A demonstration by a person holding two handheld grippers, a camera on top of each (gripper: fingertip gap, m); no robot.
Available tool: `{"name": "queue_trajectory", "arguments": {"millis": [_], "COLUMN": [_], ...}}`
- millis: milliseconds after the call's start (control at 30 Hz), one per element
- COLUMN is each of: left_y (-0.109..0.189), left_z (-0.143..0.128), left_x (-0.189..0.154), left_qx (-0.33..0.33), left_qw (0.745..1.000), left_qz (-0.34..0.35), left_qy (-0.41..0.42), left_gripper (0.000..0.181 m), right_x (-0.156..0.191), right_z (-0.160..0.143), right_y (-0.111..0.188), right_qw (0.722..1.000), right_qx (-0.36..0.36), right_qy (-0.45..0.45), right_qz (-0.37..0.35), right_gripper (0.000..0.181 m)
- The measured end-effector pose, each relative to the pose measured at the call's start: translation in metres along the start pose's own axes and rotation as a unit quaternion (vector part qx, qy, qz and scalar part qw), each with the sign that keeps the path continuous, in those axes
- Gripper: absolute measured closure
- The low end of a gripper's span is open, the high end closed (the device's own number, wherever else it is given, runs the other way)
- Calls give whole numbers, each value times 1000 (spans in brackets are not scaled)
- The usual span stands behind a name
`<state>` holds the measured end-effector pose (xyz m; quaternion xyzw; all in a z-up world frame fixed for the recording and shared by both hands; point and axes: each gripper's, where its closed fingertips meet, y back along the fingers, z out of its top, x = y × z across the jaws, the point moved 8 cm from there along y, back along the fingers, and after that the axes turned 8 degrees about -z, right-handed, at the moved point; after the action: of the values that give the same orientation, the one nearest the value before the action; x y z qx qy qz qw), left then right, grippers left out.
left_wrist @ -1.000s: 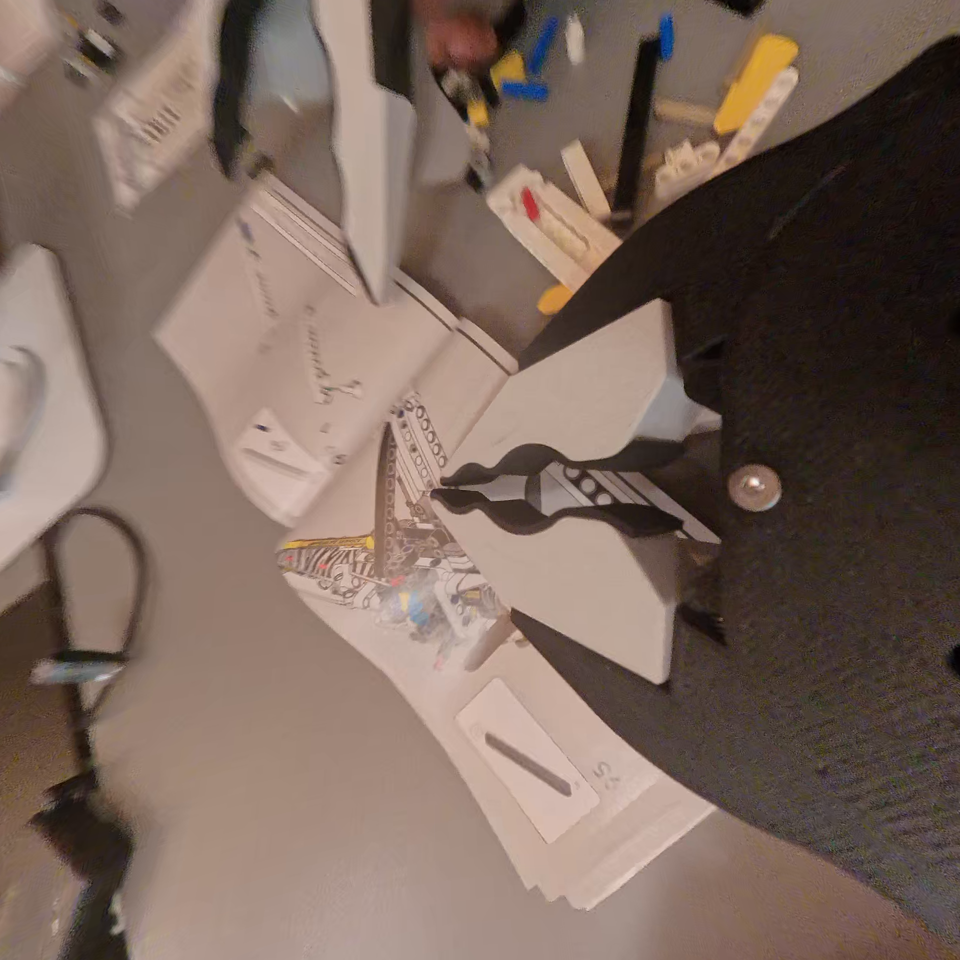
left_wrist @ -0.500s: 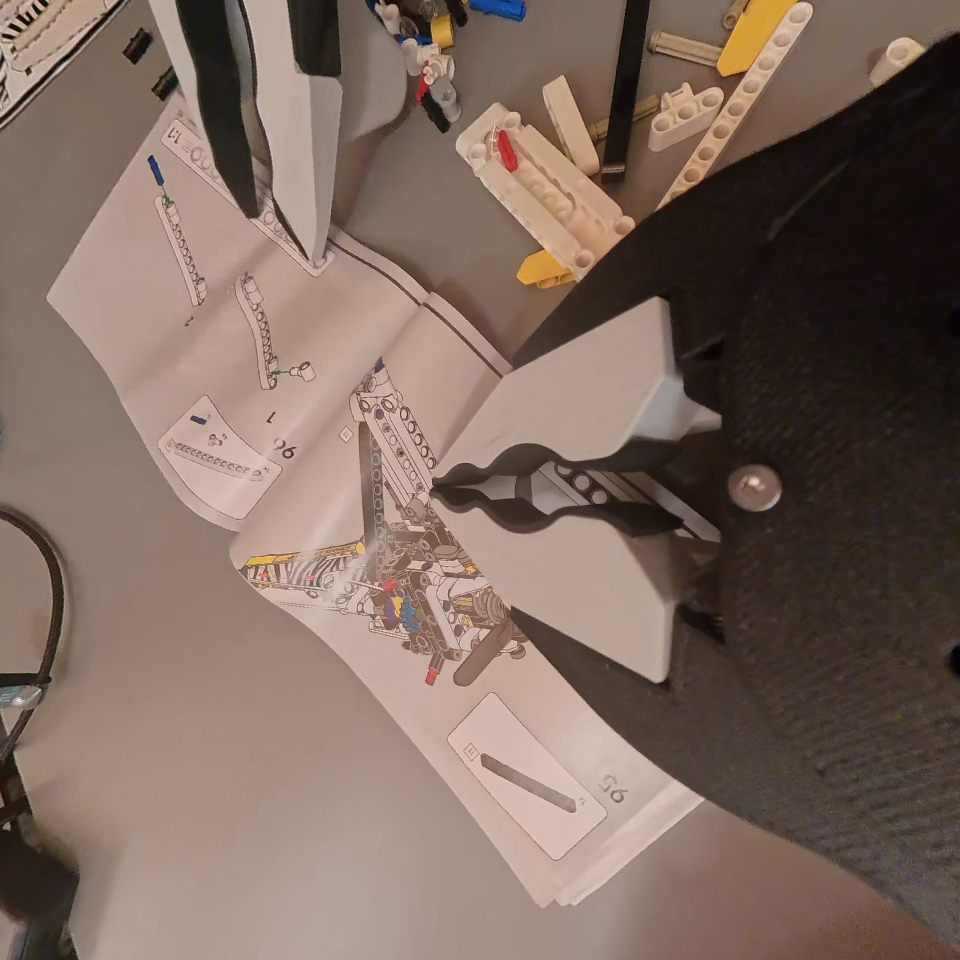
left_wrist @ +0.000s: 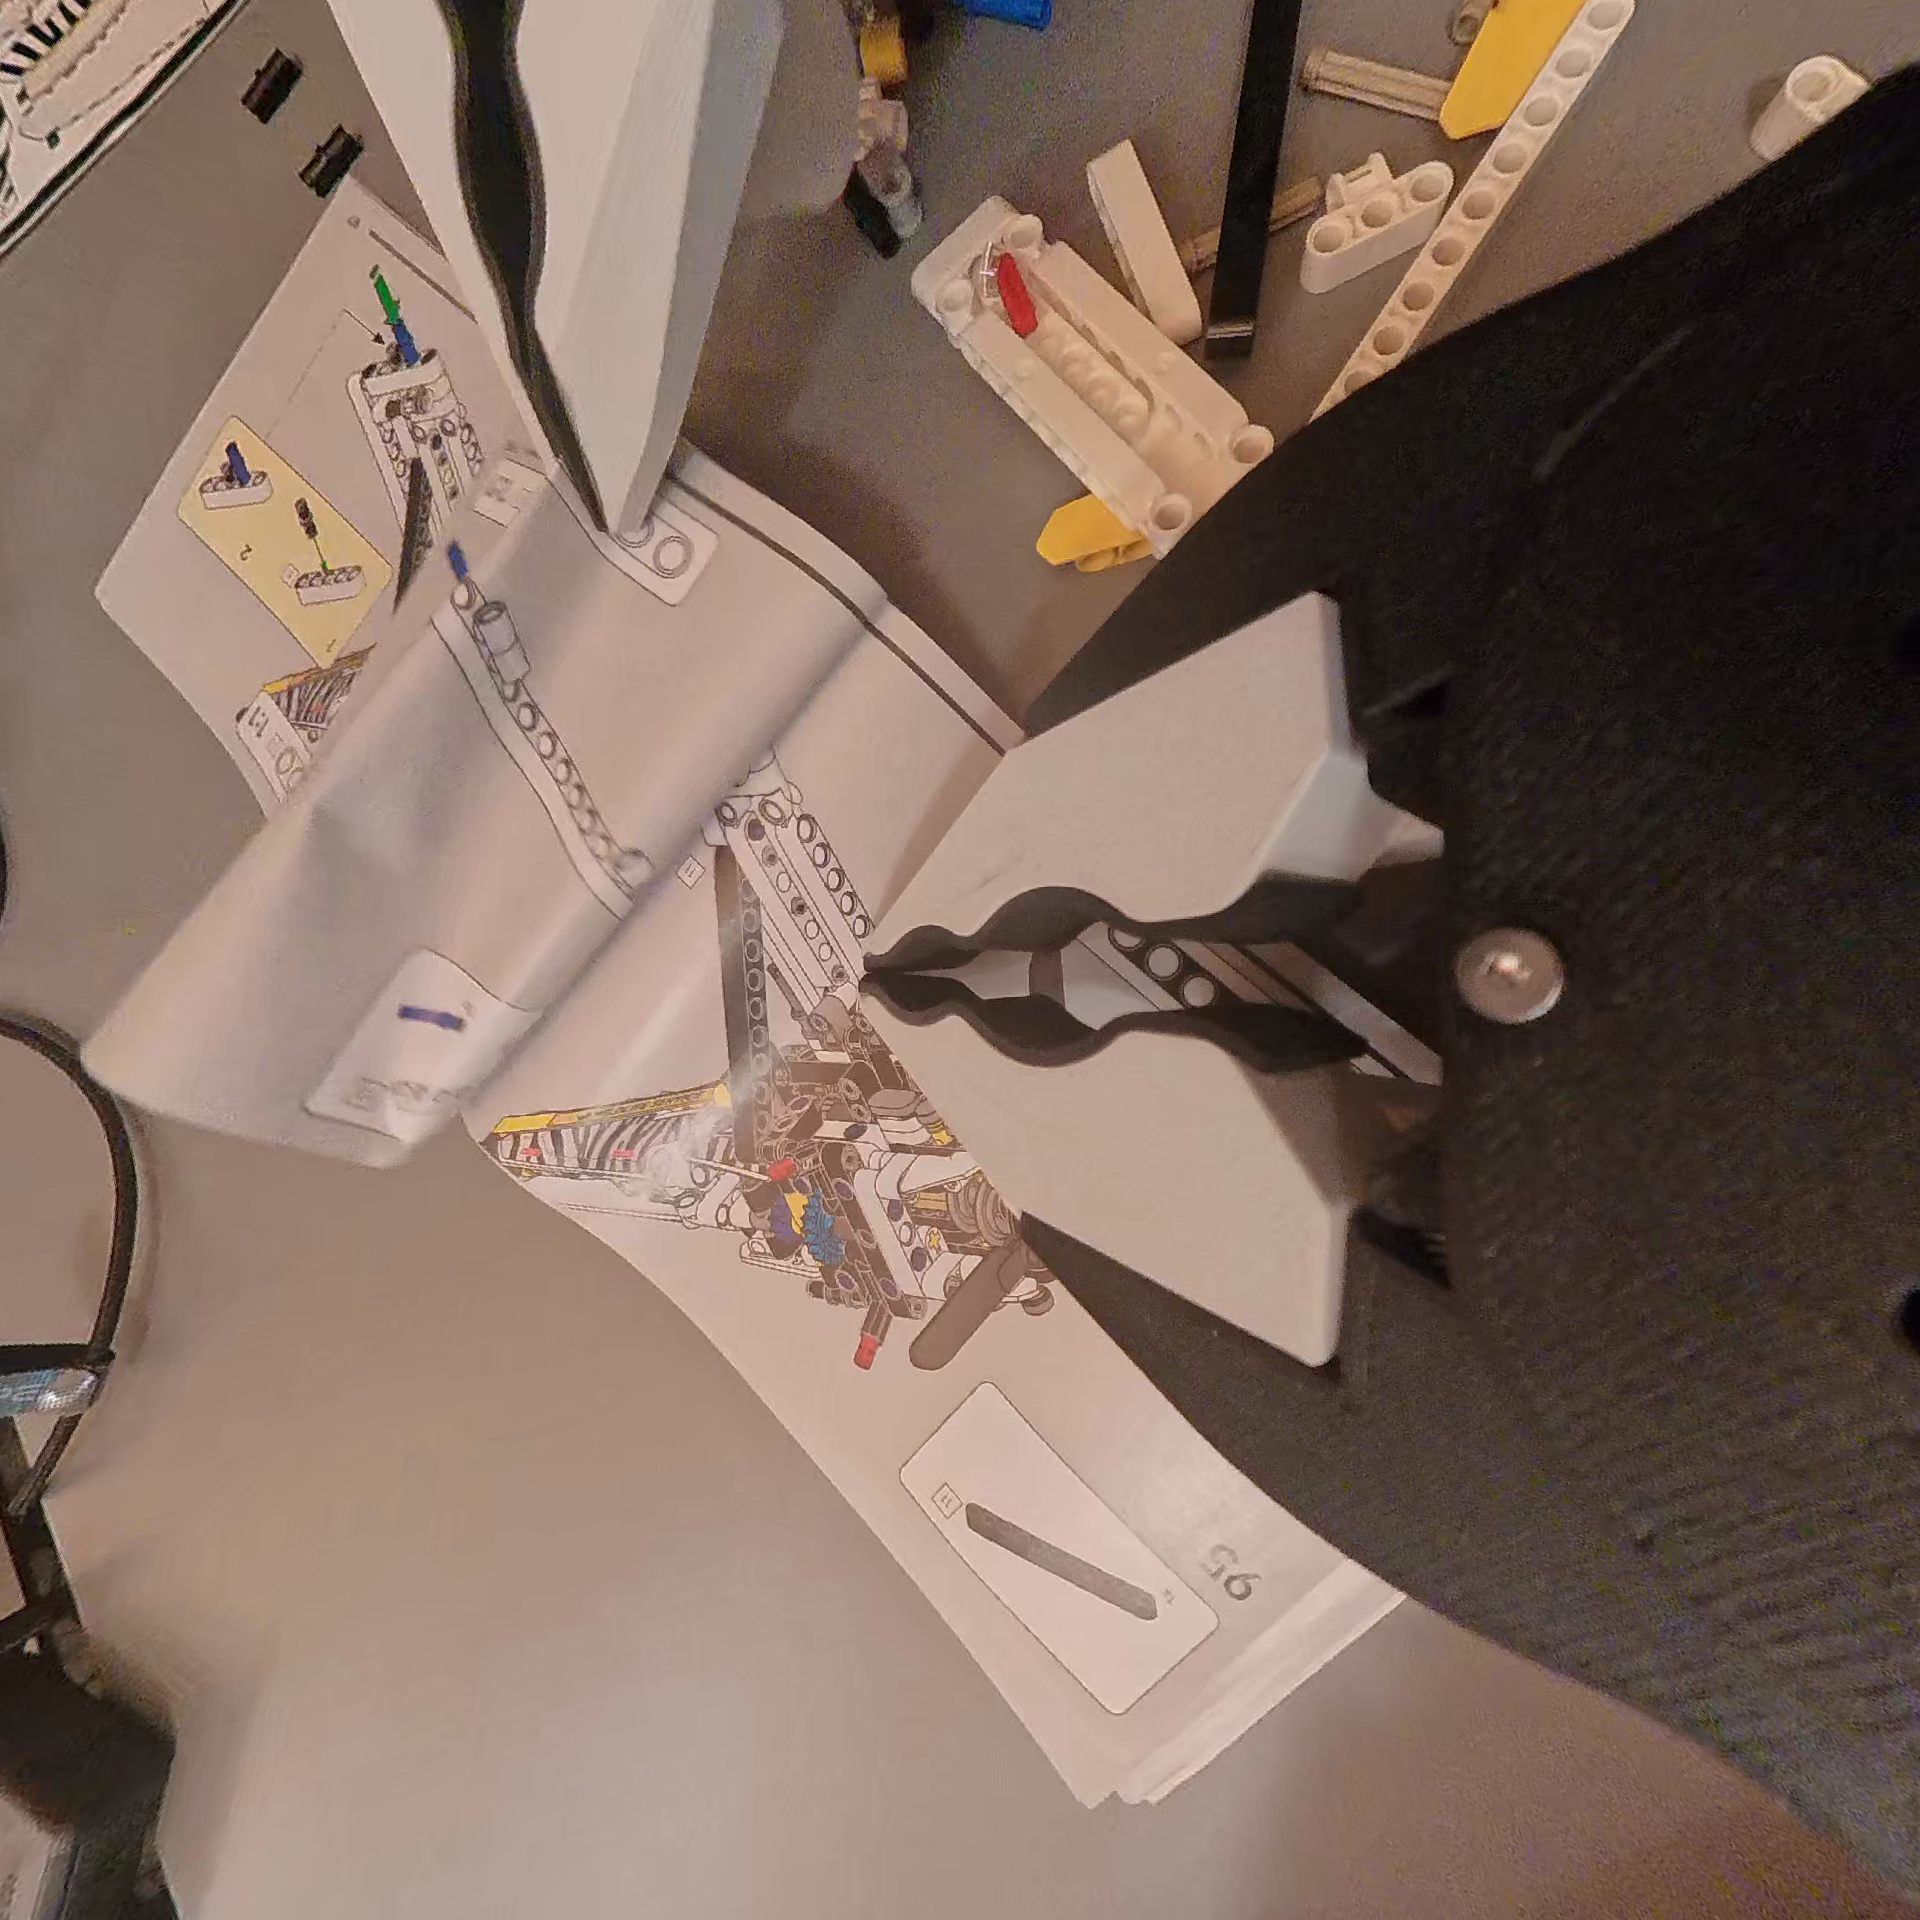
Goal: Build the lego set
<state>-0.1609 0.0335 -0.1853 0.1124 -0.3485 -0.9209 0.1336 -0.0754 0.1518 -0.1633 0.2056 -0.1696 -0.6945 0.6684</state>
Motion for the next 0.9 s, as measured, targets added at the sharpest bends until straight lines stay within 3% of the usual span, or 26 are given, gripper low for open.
{"name": "queue_trajectory", "arguments": {"millis": [33,233,333,467,600,733,900], "left_y": [0,0,0,0,0,0,0], "left_z": [0,-1,0,-1,-1,-1,0], "left_x": [0,1,1,1,1,1,0], "left_qx": [0,1,1,1,0,-1,-1], "left_qw": [1000,1000,1000,1000,1000,1000,1000], "left_qz": [0,-5,-4,-4,-4,-5,-4], "left_qy": [0,5,3,2,2,3,0], "left_gripper": [181,180,180,180,180,180,180], "right_x": [6,27,20,-4,-20,-28,-45], "right_z": [4,14,14,8,-6,-23,-20], "right_y": [3,19,19,13,5,-7,-8], "right_qw": [1000,988,988,995,998,992,987], "right_qx": [-22,-105,-112,-74,-5,91,92], "right_qy": [16,110,104,46,-30,-68,-78], "right_qz": [7,23,-4,-55,-49,-45,-110], "right_gripper": [181,173,161,125,91,81,56]}}
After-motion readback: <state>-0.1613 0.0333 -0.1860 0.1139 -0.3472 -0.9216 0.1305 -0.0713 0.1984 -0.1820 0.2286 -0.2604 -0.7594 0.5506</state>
